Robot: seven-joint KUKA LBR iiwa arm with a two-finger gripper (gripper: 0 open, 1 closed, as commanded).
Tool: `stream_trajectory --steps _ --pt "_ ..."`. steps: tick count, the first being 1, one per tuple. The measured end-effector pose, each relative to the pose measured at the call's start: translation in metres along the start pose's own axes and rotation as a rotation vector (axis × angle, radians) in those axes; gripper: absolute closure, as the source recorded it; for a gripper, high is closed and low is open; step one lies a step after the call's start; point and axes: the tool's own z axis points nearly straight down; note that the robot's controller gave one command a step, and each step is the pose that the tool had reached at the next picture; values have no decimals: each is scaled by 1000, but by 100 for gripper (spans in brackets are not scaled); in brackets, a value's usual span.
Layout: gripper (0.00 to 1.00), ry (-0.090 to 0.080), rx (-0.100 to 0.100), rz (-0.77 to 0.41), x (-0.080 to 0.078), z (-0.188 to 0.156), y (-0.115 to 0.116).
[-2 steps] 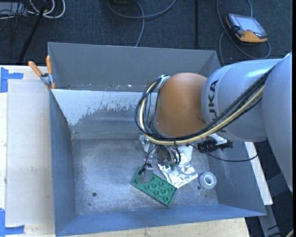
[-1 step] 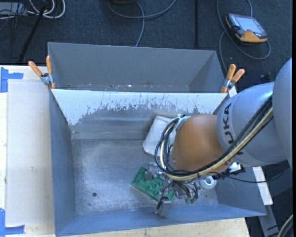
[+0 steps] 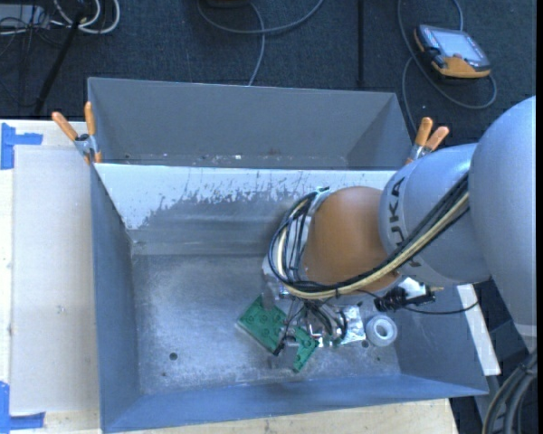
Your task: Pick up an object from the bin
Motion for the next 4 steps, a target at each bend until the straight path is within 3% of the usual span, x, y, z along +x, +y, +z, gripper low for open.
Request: stream_trajectory --steps 1,2,3,4 --pt "100 -7 0 6 -2 -4 -1" --pt "0 0 0 5 0 -1 -1" --pt "100 -7 0 9 -2 -4 -2" --pt "100 -9 0 -47 -17 -143 1"
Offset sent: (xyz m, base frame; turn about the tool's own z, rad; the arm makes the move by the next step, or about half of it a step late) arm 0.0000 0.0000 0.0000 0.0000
